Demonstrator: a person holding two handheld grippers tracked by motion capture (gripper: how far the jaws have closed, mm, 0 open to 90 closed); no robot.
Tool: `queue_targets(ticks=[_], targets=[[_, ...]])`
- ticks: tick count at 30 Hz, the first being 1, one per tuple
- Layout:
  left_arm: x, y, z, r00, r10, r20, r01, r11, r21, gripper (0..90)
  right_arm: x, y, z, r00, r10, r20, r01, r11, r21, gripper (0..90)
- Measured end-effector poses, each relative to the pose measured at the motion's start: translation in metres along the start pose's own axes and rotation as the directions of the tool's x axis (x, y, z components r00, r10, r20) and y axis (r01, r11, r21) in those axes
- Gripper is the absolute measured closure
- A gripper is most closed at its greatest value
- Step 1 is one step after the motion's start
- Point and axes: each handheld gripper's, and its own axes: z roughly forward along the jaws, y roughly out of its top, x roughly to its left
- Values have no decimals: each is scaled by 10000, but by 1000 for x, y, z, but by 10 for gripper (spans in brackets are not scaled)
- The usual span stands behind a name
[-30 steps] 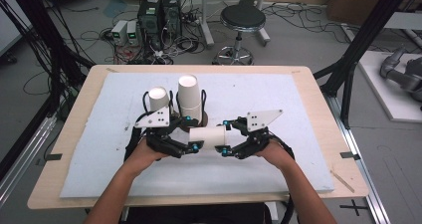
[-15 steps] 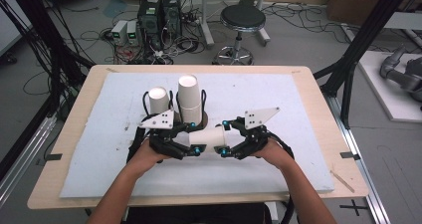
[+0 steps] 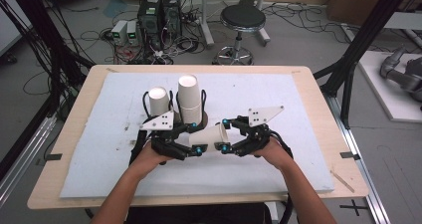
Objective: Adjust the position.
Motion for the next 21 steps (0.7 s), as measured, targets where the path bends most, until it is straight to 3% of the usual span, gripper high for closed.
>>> queue_targets(ticks=[5, 10, 12, 16, 18, 21], targets=[[-1, 1, -3, 9989, 105, -449, -94, 9997, 240, 259, 0, 1, -1, 9998, 12, 175, -18, 9995, 315, 332], [-1, 0, 3, 9993, 260, -287, -240, 9974, 681, 259, 0, 2, 1, 10000, 24, 95, -29, 9984, 557, 333], [-2, -1, 5, 9992, 391, -74, -385, 9966, 728, 322, 0, 2, 2, 10000, 6, 93, -12, 9981, 609, 336], [-1, -1, 6, 9988, 477, 83, -482, 9953, 842, 344, 0, 2, 1, 9998, 188, -6, -188, 9980, 603, 346], [-2, -1, 5, 9986, 503, 179, -514, 9965, 660, 352, -1, 2, 0, 9997, 234, -48, -231, 9986, 485, 331], [-1, 2, 1, 9987, 483, 133, -485, 9986, 225, 361, -1, 3, -1, 9981, 604, 97, -604, 9982, 2, 237]])
